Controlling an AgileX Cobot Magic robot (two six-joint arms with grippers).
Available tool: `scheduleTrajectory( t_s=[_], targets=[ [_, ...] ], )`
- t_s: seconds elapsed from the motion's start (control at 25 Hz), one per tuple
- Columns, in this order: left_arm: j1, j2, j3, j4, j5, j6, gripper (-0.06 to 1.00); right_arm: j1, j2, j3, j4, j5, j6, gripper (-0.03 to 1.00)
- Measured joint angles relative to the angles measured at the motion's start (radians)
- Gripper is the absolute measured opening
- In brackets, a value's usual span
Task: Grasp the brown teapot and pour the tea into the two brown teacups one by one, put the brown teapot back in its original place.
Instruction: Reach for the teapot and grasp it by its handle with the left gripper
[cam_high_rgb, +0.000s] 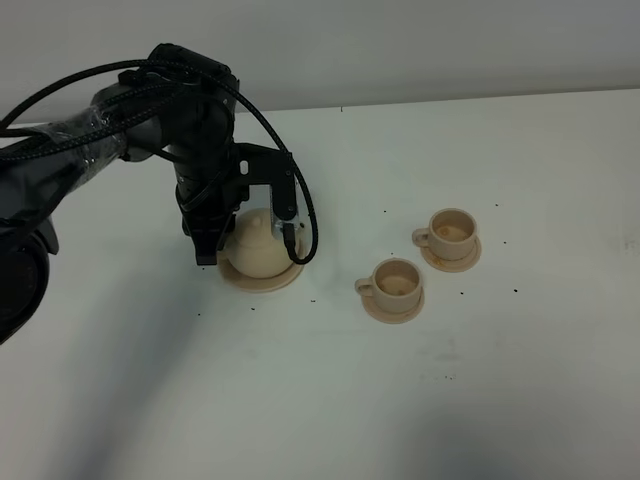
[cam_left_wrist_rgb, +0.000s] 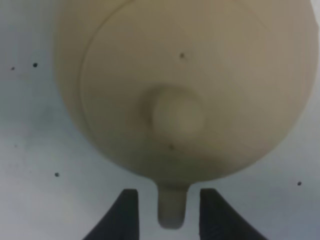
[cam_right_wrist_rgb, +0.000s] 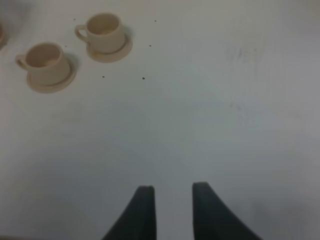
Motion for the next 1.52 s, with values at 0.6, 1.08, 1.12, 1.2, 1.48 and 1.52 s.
scheduleTrajectory(
  t_s=[0.6, 1.08, 1.12, 1.2, 1.48, 1.52],
  targets=[
    [0.0, 0.001, 0.0, 0.0, -0.003, -0.003, 0.31, 0.0, 0.0, 0.0, 0.0, 0.0, 0.0, 0.22],
    [0.0, 0.005, 0.0, 0.0, -0.003, -0.003, 0.31, 0.0, 0.0, 0.0, 0.0, 0.0, 0.0, 0.23],
    [0.0, 0.007, 0.0, 0.0, -0.003, -0.003, 0.31, 0.0, 0.0, 0.0, 0.0, 0.0, 0.0, 0.23],
    [0.0, 0.012, 0.0, 0.0, -0.001, -0.003, 0.31, 0.0, 0.0, 0.0, 0.0, 0.0, 0.0, 0.23],
    [0.0, 0.018, 0.0, 0.0, -0.001, -0.003, 0.31, 0.0, 0.0, 0.0, 0.0, 0.0, 0.0, 0.23],
    [0.0, 0.018, 0.0, 0.0, -0.001, -0.003, 0.31, 0.0, 0.0, 0.0, 0.0, 0.0, 0.0, 0.23]
  ],
)
